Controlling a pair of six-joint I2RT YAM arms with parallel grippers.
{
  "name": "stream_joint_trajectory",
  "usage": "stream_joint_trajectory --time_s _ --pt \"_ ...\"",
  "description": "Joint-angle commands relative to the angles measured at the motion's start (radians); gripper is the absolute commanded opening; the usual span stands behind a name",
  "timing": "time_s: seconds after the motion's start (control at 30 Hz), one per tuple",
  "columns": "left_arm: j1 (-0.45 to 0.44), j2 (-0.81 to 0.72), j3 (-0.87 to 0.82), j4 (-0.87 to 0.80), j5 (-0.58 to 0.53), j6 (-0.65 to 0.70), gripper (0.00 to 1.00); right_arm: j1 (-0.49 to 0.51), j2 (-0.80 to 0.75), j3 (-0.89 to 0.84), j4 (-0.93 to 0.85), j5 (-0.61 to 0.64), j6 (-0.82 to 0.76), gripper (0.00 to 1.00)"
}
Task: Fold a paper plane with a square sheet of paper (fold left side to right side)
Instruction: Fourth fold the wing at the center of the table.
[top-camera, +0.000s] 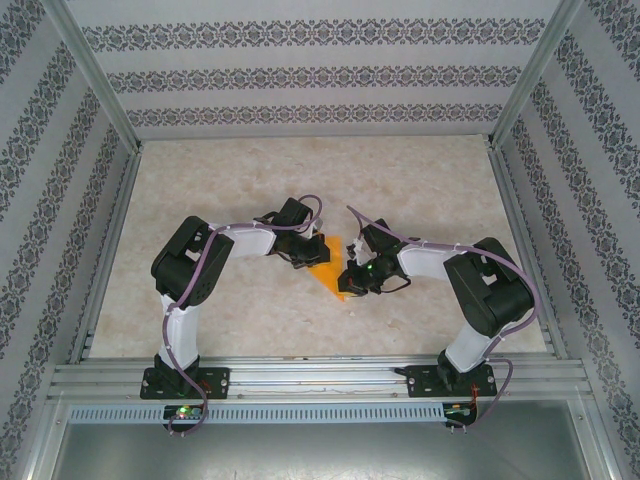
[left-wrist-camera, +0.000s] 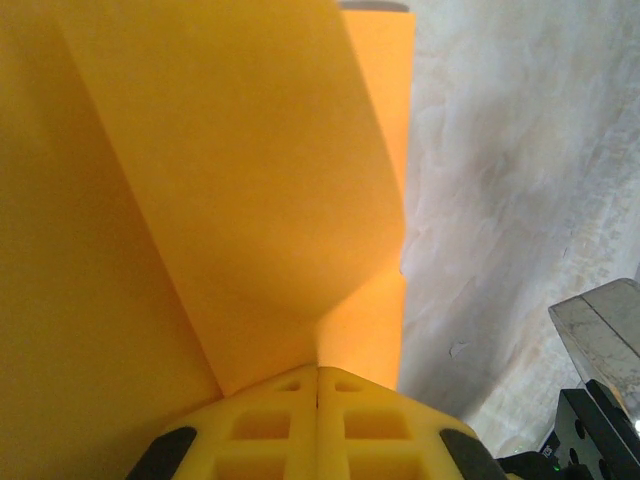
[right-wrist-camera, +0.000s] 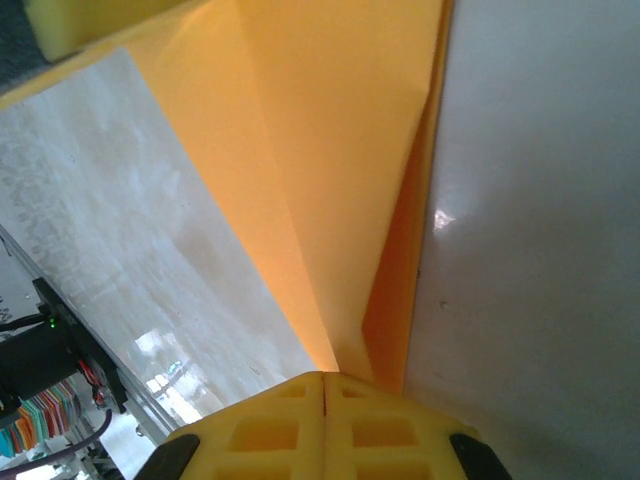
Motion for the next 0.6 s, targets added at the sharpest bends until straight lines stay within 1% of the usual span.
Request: stream_joint_trajectory --time_s 0.0,0.57 --pt "0.009 0.029 -0.03 -0.08 -0.091 0.019 0.0 0.011 0.011 -0.006 -0.042 0.024 -0.027 0.0" --pt "0.008 0.026 -0.032 -0.081 -0.092 0.018 0.0 0.011 0.029 -0.01 -0.059 0.034 -0.039 0.0"
